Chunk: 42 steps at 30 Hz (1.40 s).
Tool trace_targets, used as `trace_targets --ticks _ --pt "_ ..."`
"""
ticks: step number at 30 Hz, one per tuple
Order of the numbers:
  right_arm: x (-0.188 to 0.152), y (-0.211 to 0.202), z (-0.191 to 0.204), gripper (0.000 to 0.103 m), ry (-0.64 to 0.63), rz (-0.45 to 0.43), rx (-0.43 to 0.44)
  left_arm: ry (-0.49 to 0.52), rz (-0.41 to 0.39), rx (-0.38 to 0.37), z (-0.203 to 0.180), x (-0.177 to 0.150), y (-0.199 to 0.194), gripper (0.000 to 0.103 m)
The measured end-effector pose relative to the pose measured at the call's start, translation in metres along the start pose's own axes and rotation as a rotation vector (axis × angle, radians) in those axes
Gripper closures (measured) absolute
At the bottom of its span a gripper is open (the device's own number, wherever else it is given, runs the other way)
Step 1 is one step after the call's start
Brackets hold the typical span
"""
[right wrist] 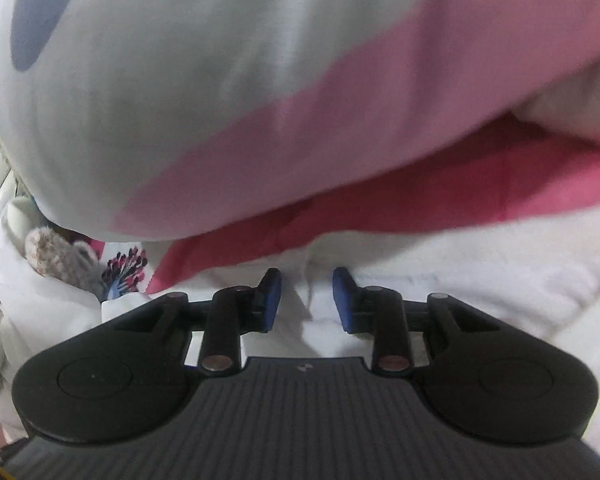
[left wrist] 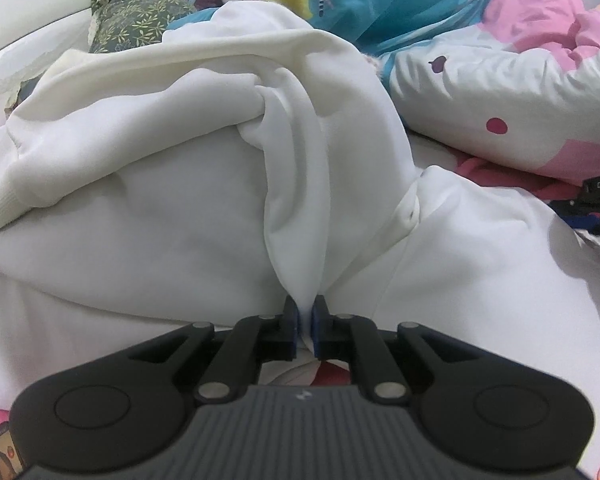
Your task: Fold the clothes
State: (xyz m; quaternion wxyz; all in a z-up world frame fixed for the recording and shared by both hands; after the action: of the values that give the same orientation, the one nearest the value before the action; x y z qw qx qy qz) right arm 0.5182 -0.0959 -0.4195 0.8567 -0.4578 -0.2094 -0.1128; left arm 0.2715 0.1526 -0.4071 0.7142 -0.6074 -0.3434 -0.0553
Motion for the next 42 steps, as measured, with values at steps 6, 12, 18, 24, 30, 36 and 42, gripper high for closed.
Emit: trace_targets --ticks 6,12,18,24,30,36,42 --pt "0.018 -0.009 0.005 0.103 -0.071 -0.138 -0.066 -0.001 -0.006 -0.008 0.001 -0.001 0.0 0.095" --pt "0.026 0.008 -0.008 0.1 -0.127 -0.18 -0.197 0.004 -0.009 -0.018 0.002 0.0 0.002 0.094" --pt "-0.007 -0.053 -0.003 0.099 -0.131 -0.196 -0.181 -0.024 0.017 -0.062 0.007 0.002 0.002 0.085" --pt "-0.068 -0.122 -0.002 0.099 -0.203 -0.101 -0.239 -0.034 0.034 -0.042 0.016 0.0 -0.017 0.053" --pt "-0.068 -0.12 -0.06 0.099 -0.2 -0.008 -0.337 -0.056 0.01 0.076 0.025 -0.013 -0.046 0.051" --pt "-0.022 -0.115 -0.108 0.099 -0.076 -0.131 -0.274 -0.091 0.022 0.124 -0.007 -0.034 -0.067 0.051" --pt "-0.023 -0.239 -0.161 0.076 0.05 -0.187 -0.262 -0.077 0.019 0.096 -0.064 -0.039 -0.088 0.049"
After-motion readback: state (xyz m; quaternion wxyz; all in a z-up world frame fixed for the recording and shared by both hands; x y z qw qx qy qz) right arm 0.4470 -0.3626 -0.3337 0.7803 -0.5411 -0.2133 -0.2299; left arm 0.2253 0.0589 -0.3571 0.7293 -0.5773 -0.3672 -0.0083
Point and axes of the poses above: each gripper's, at about its wrist camera, not at the fingertips, and y roughly the way its jaws point, z to its left, x to its top, the point moved 9 cm from there along y, roughly the way its jaws point, and after that the axes turned 7 degrees about z, right-handed, at the moved point
